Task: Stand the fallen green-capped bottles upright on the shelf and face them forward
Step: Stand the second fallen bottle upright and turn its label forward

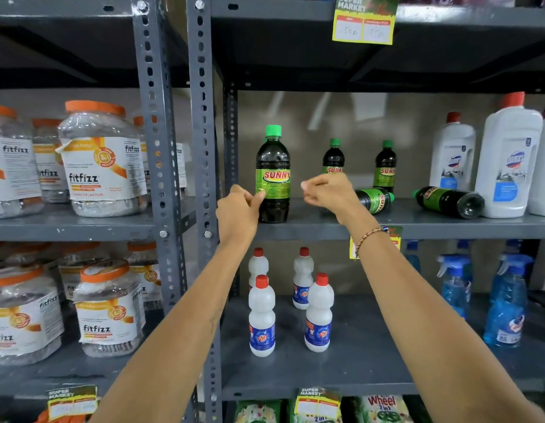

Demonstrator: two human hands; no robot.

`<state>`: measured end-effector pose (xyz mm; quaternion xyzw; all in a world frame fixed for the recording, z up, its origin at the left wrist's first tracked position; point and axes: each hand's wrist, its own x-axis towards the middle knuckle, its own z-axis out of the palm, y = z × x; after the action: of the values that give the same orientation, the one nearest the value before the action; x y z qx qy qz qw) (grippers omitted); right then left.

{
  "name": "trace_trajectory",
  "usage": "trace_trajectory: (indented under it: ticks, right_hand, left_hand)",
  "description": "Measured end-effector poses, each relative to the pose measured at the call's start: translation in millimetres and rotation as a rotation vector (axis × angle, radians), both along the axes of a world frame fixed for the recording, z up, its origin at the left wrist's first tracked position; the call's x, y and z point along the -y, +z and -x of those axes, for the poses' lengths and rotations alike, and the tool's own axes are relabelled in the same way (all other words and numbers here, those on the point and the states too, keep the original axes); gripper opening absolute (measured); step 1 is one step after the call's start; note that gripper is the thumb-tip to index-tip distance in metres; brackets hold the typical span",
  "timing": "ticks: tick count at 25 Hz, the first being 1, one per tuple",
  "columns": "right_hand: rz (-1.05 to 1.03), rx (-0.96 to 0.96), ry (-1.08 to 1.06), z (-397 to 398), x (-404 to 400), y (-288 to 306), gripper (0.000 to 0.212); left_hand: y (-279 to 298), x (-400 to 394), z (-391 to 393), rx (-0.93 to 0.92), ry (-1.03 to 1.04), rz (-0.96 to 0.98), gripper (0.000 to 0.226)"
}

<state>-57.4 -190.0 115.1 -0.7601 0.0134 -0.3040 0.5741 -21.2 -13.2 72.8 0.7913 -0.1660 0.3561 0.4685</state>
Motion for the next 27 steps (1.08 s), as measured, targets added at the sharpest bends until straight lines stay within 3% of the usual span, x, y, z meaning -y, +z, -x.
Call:
trace_trajectory:
  ticks: [3,6,9,13,16,19,23,27]
  right_hand:
    - [0.071,0.017,-0.311,6,34,17,0.03]
    - [0.429,-0.215,-0.606,17,69,23,0.046]
    - [0.463,-0.451,-0.659,12,88,23,0.078]
    - [0.382,-0.567,-0.526,-6,98,25,0.092]
    - [0.076,-0.457,-0.311,-14,111,19,0.1]
    - [0.176,-0.516,-0.286,-18,121,15,0.093]
    - [-0.14,-0.474,-0.062,-11,133,15,0.061]
    - [-0.268,-0.302,0.086,-8,148,9,0.069]
  left_hand:
    - [-23,28,12,0.29,-0.042,-0.101,0.03]
    - [-37,70,19,0.447,-0.076,-0.316,0.029]
    - [-44,111,19,0.57,0.057,-0.525,0.034]
    - [-66,122,5,0.537,0.188,-0.607,0.035]
    - [-72,126,1,0.525,0.247,-0.63,0.034]
    - [-75,133,3,0.499,0.284,-0.622,0.035]
    - [-75,134,5,0.457,0.297,-0.623,0.038]
    - [-76,136,4,0.468,0.307,-0.609,0.035]
